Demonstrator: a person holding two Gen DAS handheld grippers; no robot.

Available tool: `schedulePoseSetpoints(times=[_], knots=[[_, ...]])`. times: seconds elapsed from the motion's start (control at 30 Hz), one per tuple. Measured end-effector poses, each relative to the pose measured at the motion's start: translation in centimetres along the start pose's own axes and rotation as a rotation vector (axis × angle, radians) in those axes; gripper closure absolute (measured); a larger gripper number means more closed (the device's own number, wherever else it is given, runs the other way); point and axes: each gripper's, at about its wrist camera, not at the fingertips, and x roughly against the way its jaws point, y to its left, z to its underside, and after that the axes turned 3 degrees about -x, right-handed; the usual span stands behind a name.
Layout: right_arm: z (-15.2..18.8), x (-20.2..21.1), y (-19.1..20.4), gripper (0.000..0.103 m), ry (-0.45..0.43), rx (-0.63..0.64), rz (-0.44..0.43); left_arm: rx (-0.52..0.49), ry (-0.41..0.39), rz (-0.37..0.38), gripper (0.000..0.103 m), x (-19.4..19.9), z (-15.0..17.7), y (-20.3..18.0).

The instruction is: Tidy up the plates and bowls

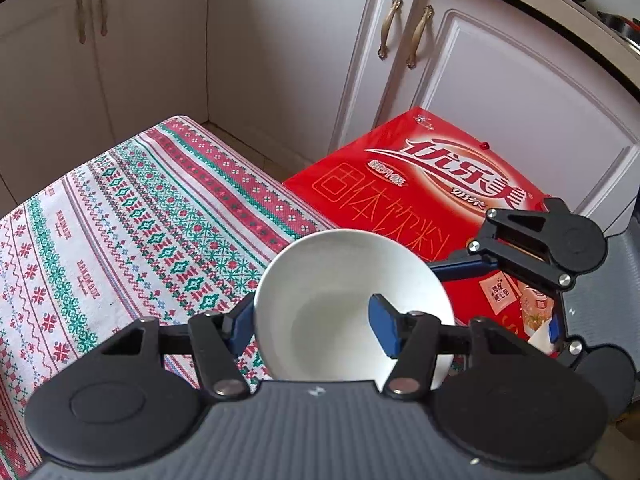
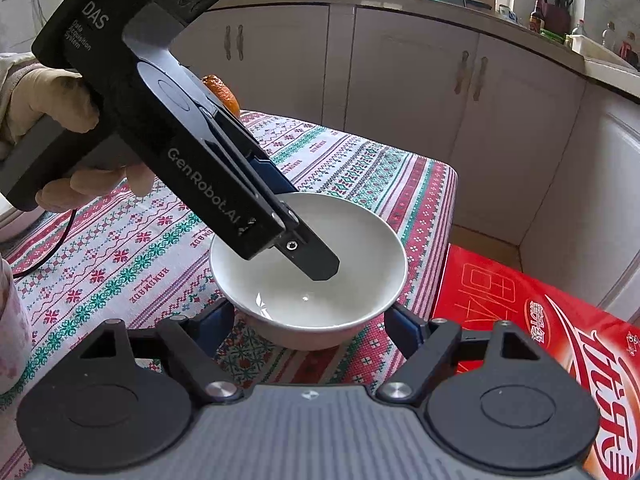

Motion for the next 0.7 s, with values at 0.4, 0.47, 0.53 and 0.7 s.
schedulePoseSetpoints(times=[0.4,0.47,0.53,0.7], knots=[[-0.6,2.3,1.7,0.018,0.012,-0.005,-0.015,-0.007,-0.019,-0.005,0.045,3.2,1.1,-1.5],[-0.7,3.2,2.2,0.018,0.011,-0.008,-0.024,-0.009,-0.026,-0.009,0.045,4.2,1.4,-2.0],[-0.8,4.0,2.8,0.018,0.006,-0.010,-0.032,-0.010,-0.035,-0.015,0.045,5.3,1.8,-2.5],[-1.1,6.0,4.8,0.018,-0.003,0.001,-0.044,-0.011,-0.062,-0.033,0.045,8.2,3.0,-3.8]])
